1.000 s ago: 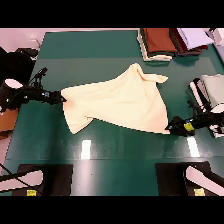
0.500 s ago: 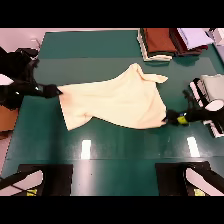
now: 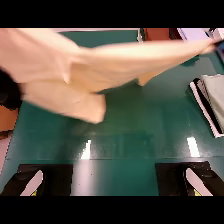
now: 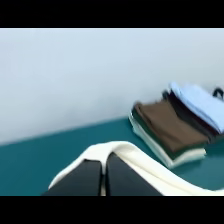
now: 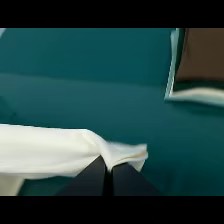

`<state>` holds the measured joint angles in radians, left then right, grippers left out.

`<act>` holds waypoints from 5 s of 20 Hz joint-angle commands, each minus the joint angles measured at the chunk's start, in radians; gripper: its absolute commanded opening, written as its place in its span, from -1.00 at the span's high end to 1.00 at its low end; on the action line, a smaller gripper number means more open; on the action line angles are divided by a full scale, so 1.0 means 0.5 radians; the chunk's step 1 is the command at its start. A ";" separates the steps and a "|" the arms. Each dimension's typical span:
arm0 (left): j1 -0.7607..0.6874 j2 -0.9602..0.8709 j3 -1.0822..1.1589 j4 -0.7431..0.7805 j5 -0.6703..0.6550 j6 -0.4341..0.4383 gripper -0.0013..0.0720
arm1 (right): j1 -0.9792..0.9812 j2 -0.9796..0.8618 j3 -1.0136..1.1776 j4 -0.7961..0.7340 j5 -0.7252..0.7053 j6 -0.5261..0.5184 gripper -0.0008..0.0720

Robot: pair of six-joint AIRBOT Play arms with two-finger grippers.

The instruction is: Fold the shirts.

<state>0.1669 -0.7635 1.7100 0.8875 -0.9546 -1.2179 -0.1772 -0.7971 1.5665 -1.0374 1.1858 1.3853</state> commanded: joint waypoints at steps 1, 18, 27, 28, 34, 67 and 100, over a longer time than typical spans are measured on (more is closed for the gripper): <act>0.001 0.106 0.558 0.279 0.034 -0.161 0.91 | -0.007 -0.043 0.713 -0.183 0.201 0.032 0.92; -0.111 -1.099 -0.458 0.164 -0.430 -0.263 0.91 | 0.131 -1.072 0.108 -0.535 0.433 0.109 0.92; -0.199 -1.804 -0.280 0.161 -0.014 -0.170 0.90 | 0.131 -1.764 0.325 -0.531 0.071 0.141 0.92; -0.181 -1.804 -0.235 0.164 -0.125 -0.163 0.90 | 0.132 -1.762 0.381 -0.533 0.105 0.116 0.92; -0.148 -1.801 -0.298 0.611 -0.731 -0.243 0.90 | 0.148 -1.525 0.049 -0.550 0.246 0.052 0.92; -0.134 -0.176 -2.686 0.154 -0.323 -0.427 0.30 | 0.163 -0.306 -1.009 -0.270 0.007 0.141 -0.39; -0.134 0.421 -2.316 0.249 -0.985 -0.485 0.91 | -0.421 0.147 -1.887 -0.461 0.550 -0.024 0.92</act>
<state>0.0990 -0.6281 0.5476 1.0241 -1.3579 -1.4239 -0.3855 -0.8017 0.5709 -1.2163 1.4178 1.3663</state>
